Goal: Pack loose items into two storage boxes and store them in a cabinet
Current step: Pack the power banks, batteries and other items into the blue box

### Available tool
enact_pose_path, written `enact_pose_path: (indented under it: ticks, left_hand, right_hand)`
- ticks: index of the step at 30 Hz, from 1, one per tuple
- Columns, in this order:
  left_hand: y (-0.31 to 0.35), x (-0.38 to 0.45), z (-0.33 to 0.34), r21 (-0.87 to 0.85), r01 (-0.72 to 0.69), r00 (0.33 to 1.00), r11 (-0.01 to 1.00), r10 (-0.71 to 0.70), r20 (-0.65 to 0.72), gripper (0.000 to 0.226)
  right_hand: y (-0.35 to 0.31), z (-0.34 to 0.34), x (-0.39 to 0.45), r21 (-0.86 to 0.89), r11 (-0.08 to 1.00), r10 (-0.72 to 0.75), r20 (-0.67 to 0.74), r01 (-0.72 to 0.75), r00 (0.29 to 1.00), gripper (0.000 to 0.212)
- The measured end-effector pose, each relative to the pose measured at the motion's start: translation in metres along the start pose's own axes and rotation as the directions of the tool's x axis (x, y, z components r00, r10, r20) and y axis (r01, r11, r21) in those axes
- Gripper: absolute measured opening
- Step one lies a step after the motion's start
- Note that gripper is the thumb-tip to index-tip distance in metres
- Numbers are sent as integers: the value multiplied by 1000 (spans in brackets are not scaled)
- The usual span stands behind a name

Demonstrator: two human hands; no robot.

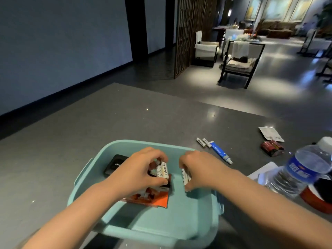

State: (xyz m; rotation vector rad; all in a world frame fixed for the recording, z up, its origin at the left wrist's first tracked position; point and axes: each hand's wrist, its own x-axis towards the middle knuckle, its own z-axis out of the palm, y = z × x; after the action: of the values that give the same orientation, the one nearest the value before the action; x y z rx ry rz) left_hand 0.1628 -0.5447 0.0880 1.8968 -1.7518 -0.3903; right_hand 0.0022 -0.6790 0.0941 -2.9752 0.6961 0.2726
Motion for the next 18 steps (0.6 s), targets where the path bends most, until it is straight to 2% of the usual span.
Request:
enact_pose_path:
  ticks: [4,9,13,16,18]
  left_hand:
    - [-6,9,8,58,-3,997,998,-2,72,45]
    - [-11,23,19,109,-26,989,994,10,147,47]
    - [-17,24,20,125,-31,989,992,12,148,46]
    - [-18,24,19,134,-33,987,990,11,159,48]
    - [-15,27,20,140,-36,983,990,10,182,48]
  right_hand:
    - [-10,14,19,-123,991,71,180,-50,981,49]
    - [-14,15,23,-121,991,88,224,-62,971,51]
    - [-12,14,23,-92,994,68,180,-52,981,52]
    - [-5,8,13,-31,999,29,58,-27,998,49]
    - [3,3,-1,96,995,23,-56,-18,998,42]
